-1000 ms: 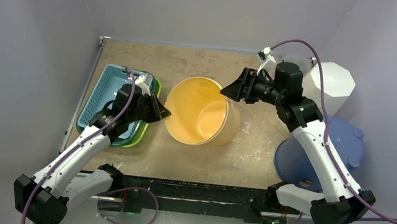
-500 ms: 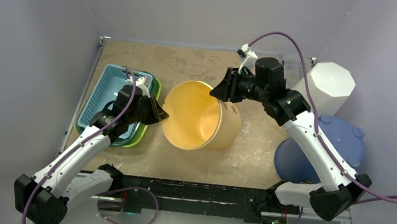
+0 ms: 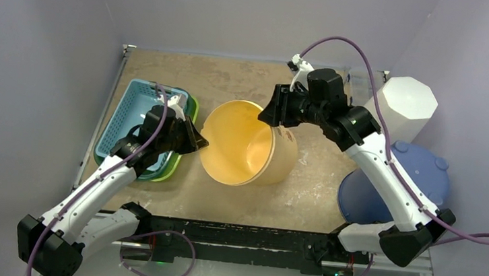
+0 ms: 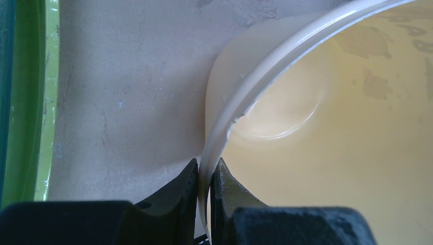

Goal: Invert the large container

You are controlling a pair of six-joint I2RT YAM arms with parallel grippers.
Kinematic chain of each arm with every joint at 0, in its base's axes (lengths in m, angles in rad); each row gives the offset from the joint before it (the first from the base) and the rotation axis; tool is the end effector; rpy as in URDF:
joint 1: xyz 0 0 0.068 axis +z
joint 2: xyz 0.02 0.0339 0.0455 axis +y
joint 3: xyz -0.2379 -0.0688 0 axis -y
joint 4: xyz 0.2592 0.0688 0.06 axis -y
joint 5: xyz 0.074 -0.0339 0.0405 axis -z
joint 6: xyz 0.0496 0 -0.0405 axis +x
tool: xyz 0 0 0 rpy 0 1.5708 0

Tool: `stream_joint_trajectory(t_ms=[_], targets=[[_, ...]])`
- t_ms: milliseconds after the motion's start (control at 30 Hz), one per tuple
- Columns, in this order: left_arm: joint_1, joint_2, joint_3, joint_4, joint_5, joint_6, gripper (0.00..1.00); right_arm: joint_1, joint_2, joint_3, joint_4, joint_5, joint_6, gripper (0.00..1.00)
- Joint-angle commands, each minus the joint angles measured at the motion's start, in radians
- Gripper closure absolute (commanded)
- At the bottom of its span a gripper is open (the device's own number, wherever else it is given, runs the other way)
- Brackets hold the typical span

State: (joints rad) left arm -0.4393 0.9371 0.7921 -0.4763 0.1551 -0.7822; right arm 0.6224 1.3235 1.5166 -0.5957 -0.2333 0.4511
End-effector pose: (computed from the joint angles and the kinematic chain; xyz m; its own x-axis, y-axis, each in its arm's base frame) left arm 0.2178 -0.1108 0.2555 -0.7500 -0.4170 -0.5134 0.0074 0.7709 -0.6369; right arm 0.2510 0.1942 0.4049 -0.6091 0.0850 -0.7885 -0.5272 0.6994 0.4826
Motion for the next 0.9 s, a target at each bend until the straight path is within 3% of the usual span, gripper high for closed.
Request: stream_joint_trajectory(t_ms=[0, 100, 367, 667, 867], targets=[[-0.004, -0.029, 0.009, 0.062, -0.002, -0.026, 1.0, 0.014, 0.002, 0.062, -0.155, 0.075, -0.031, 0.51], [-0.004, -0.035, 0.01, 0.059, -0.01, -0.028, 1.0, 0.014, -0.006, 0.061, -0.179, 0.076, -0.036, 0.52], [-0.005, -0.032, 0.006, 0.063, -0.011, -0.031, 1.0, 0.014, -0.056, 0.001, -0.096, -0.07, -0.006, 0.66], [-0.004, -0.035, 0.005, 0.068, -0.01, -0.037, 1.0, 0.017, -0.045, 0.001, -0.096, -0.096, -0.008, 0.6], [-0.004, -0.039, 0.003, 0.064, -0.016, -0.037, 1.0, 0.023, -0.032, 0.013, -0.163, -0.042, -0.037, 0.66]])
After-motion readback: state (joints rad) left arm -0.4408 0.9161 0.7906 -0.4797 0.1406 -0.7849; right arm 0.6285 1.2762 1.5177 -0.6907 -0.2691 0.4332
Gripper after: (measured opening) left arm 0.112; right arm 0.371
